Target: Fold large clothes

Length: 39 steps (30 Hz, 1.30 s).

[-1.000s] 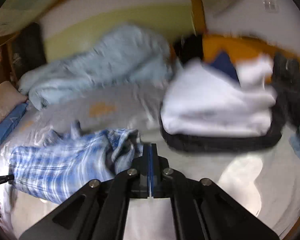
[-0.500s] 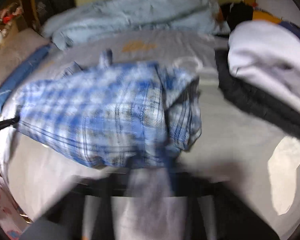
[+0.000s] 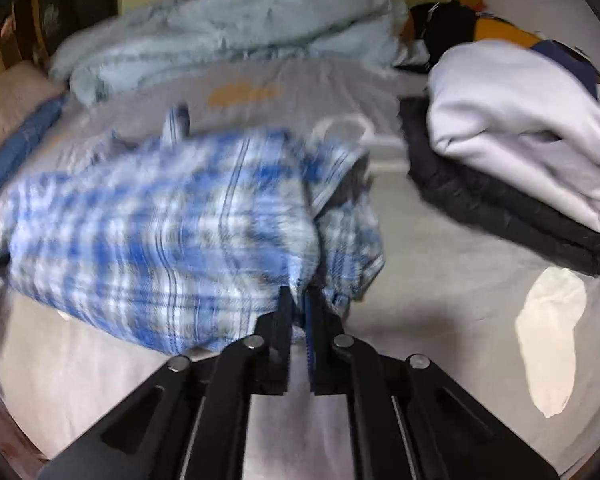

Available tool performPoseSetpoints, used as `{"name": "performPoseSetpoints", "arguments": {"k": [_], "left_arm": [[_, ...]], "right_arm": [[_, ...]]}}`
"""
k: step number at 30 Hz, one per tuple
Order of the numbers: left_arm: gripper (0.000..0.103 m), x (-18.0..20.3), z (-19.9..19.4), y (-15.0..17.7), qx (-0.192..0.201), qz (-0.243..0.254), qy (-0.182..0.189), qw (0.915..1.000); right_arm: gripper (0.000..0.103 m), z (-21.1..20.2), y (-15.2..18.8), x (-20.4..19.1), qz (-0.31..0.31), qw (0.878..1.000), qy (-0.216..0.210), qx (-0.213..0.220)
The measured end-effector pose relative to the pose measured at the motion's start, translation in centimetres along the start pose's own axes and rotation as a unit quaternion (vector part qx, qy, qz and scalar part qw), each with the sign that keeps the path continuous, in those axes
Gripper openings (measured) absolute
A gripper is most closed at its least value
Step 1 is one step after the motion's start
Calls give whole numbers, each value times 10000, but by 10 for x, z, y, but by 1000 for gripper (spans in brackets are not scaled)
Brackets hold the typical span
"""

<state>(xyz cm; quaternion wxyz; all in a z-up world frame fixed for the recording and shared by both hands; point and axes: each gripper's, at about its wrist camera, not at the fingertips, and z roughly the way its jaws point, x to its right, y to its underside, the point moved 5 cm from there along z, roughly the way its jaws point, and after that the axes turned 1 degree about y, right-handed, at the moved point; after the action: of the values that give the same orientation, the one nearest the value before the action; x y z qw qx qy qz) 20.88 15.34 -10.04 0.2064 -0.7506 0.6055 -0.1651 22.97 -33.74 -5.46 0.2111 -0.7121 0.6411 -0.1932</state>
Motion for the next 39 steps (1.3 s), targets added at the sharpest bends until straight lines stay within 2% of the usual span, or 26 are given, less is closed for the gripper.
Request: {"name": "performPoseSetpoints", "arguments": {"k": [2,3,5,9,11,13,15,18,19,22,24,25,27,28,30,31,32,33,35,39], "left_arm": [[23,3,-12,-3,135,206,-122,9996],[23,6,-22,-6,336,295,-178,9988],[31,10,-46,-12,836,413,-202,9954],[35,14,-75,-22,1406,209,153,9897],[35,17,-77,-25,1469,182,287,9886],[35,21,-71,-26,1385,223,357,9895],[35,23,-63,-26,1245,234,381,9912],[35,27,-43,-23,908,178,446,9947],[35,28,-38,-19,805,159,472,9955],[35,28,-25,-13,510,48,622,9967],[35,30,-24,-13,530,46,642,9965],[35,31,-23,-14,556,66,624,9965],[37,33,-18,-15,550,88,563,9969],[38,35,-14,-16,507,85,563,9971],[39,38,-3,-16,414,103,514,9978],[39,39,2,-16,409,114,428,9982],[39,40,5,-17,443,127,322,9984],[39,41,7,-18,505,166,219,9983],[40,44,9,-19,570,299,134,9978],[41,46,12,-23,517,323,182,9980]], "right_arm": [[13,-19,-8,11,330,9988,-137,328],[14,-29,-14,15,437,9973,-166,571],[23,-44,-29,12,526,9935,-203,987],[21,-55,-40,-3,469,9895,-453,1290],[13,-45,-41,-21,299,9907,-566,1201],[13,-32,-42,-43,85,9926,-733,967],[13,-20,-38,-54,-66,9952,-715,670],[12,31,-17,-55,-263,9983,221,-480],[12,45,-10,-52,-208,9963,296,-785],[11,44,-18,-46,157,9981,102,-581],[12,31,-29,-42,389,9988,-122,-271],[13,19,-37,-42,430,9985,-343,38],[13,10,-48,-48,250,9980,-467,344],[13,13,-50,-49,194,9986,-393,303],[13,42,-47,-49,213,9991,-240,-292],[12,61,-39,-47,297,9967,-308,-696],[12,74,-36,-45,416,9950,-404,-817],[11,74,-39,-46,445,9958,-419,-680],[13,71,-41,-50,278,9967,-343,-680],[13,71,-42,-50,265,9964,-465,-652]]}}
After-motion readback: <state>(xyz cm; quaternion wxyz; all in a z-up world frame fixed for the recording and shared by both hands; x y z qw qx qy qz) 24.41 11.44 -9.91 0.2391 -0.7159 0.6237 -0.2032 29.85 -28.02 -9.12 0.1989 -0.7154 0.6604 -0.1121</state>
